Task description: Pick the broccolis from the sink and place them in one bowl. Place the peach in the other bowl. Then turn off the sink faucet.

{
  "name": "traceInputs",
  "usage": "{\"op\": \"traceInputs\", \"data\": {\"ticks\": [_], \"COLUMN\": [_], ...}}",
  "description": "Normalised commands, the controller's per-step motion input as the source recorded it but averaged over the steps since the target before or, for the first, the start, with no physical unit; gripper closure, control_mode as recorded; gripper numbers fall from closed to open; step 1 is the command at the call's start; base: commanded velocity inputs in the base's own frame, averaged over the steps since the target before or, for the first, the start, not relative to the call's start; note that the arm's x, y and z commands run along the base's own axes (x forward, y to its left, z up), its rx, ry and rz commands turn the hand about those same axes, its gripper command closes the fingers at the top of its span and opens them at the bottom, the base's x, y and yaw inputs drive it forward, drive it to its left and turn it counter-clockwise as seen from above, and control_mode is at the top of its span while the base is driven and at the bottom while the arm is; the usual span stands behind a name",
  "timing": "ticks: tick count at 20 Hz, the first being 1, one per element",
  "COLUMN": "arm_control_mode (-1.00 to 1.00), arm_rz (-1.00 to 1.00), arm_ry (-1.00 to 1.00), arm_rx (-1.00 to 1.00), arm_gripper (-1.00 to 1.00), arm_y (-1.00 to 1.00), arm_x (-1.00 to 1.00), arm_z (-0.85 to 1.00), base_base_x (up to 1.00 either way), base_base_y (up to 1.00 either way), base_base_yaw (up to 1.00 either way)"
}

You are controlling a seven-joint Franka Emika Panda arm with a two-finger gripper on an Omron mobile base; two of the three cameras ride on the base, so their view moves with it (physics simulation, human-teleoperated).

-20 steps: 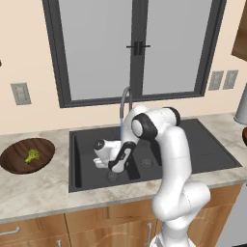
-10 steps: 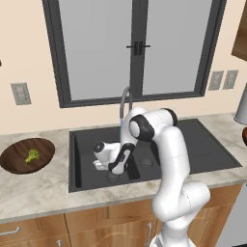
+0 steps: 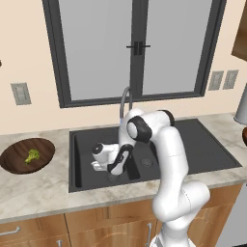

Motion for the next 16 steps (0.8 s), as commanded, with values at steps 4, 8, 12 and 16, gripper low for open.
{"op": "traceInputs", "data": {"ticks": [4, 8, 12, 16], "arm_control_mode": [-1.00, -1.00, -1.00, -1.00], "arm_rz": [0.00, 0.00, 0.00, 0.00], "arm_ry": [-0.01, 0.00, 0.00, 0.00], "arm_rx": [0.00, 0.00, 0.00, 0.00], "arm_gripper": [1.00, 1.00, 1.00, 1.00], "arm_y": [0.00, -0.02, 0.00, 0.00], "arm_x": [0.22, 0.06, 0.00, -0.02], "arm_z": [-0.19, -0.06, 0.00, 0.00], "base_base_x": [0.00, 0.00, 0.00, 0.00], "base_base_y": [0.00, 0.00, 0.00, 0.00], "base_base_yaw": [0.00, 0.00, 0.00, 0.00]}}
